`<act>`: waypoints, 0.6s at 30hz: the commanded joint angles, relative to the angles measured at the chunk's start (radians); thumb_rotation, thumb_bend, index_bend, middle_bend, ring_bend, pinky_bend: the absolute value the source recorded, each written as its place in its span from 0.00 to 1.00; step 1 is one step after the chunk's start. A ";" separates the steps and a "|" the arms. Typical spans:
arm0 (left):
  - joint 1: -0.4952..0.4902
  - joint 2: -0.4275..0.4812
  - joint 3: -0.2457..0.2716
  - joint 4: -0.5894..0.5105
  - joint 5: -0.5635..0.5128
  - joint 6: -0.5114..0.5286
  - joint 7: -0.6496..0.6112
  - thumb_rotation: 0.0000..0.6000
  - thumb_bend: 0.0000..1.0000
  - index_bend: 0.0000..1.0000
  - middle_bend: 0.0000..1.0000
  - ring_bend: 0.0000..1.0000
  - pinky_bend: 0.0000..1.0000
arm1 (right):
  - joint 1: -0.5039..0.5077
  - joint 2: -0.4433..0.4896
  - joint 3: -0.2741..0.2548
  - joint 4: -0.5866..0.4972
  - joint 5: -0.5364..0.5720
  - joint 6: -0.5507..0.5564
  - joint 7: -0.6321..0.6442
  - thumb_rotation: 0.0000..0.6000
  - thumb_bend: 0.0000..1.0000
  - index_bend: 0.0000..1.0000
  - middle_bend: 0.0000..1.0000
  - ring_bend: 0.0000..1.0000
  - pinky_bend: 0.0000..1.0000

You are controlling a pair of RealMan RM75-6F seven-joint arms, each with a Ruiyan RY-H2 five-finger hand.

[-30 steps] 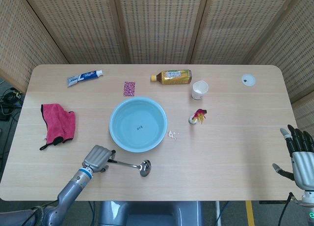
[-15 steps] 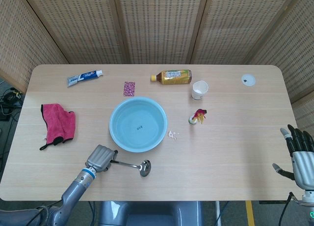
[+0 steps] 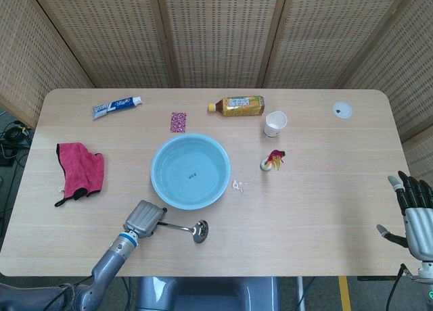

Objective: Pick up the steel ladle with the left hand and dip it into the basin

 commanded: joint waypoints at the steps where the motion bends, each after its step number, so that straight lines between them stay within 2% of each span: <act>1: -0.004 -0.010 0.002 0.009 -0.012 -0.001 0.005 1.00 0.37 0.47 0.96 0.95 1.00 | 0.000 0.000 0.000 0.001 -0.001 0.000 0.002 1.00 0.00 0.00 0.00 0.00 0.00; 9: -0.010 -0.031 0.001 0.031 -0.021 0.001 -0.003 1.00 0.38 0.50 0.96 0.95 1.00 | 0.002 0.000 0.000 0.003 0.001 -0.003 0.008 1.00 0.00 0.00 0.00 0.00 0.00; 18: -0.013 -0.011 -0.009 0.013 -0.015 0.022 -0.023 1.00 0.45 0.57 0.96 0.95 1.00 | 0.004 0.000 0.001 0.006 0.000 -0.004 0.013 1.00 0.00 0.00 0.00 0.00 0.00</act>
